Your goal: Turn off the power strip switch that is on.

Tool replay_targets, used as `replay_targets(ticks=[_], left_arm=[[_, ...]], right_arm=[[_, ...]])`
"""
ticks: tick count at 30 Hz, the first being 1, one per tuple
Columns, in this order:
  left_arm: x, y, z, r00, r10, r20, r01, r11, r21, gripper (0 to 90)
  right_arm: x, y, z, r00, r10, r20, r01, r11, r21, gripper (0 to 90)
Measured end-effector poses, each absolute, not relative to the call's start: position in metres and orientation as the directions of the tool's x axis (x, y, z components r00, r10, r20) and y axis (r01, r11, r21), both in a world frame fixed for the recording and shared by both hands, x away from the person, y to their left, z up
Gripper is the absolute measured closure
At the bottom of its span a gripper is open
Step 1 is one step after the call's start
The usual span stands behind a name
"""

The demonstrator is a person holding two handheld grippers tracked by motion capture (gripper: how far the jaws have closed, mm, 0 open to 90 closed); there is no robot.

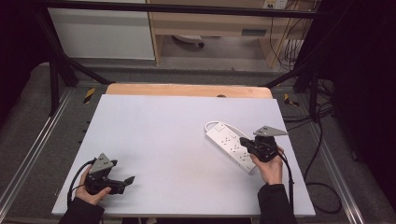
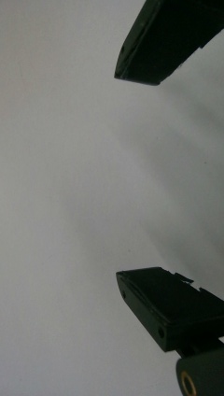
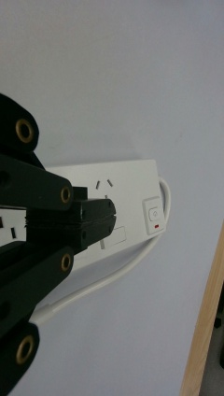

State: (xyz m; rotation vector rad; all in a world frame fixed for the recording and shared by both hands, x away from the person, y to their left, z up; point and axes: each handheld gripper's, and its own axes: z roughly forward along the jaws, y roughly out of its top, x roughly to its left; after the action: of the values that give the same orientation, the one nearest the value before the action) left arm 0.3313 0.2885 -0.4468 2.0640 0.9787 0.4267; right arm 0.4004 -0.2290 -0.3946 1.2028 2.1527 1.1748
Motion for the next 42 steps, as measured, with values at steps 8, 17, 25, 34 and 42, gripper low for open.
replay_targets(ticks=[8, 17, 25, 34, 42], left_arm=[[0.331, 0.288, -0.447, 0.644, 0.764, -0.032, 0.495, -0.385, 0.779, 4.0], [0.331, 0.288, -0.447, 0.643, 0.765, -0.035, 0.499, -0.384, 0.777, 4.0], [0.332, 0.288, -0.447, 0.644, 0.764, -0.035, 0.499, -0.386, 0.776, 4.0], [0.332, 0.288, -0.447, 0.645, 0.764, -0.034, 0.499, -0.386, 0.776, 4.0], [0.332, 0.288, -0.447, 0.645, 0.763, -0.036, 0.499, -0.385, 0.777, 4.0]], right_arm=[[0.411, -0.227, -0.394, -0.539, 0.841, 0.048, 0.494, 0.269, 0.827, 90.0], [0.424, -0.226, -0.396, -0.522, 0.851, 0.051, 0.511, 0.264, 0.818, 90.0], [0.434, -0.221, -0.400, -0.518, 0.854, 0.049, 0.521, 0.270, 0.810, 90.0], [0.443, -0.220, -0.407, -0.510, 0.859, 0.047, 0.539, 0.276, 0.796, 90.0], [0.451, -0.215, -0.409, -0.503, 0.863, 0.045, 0.548, 0.279, 0.789, 90.0]])
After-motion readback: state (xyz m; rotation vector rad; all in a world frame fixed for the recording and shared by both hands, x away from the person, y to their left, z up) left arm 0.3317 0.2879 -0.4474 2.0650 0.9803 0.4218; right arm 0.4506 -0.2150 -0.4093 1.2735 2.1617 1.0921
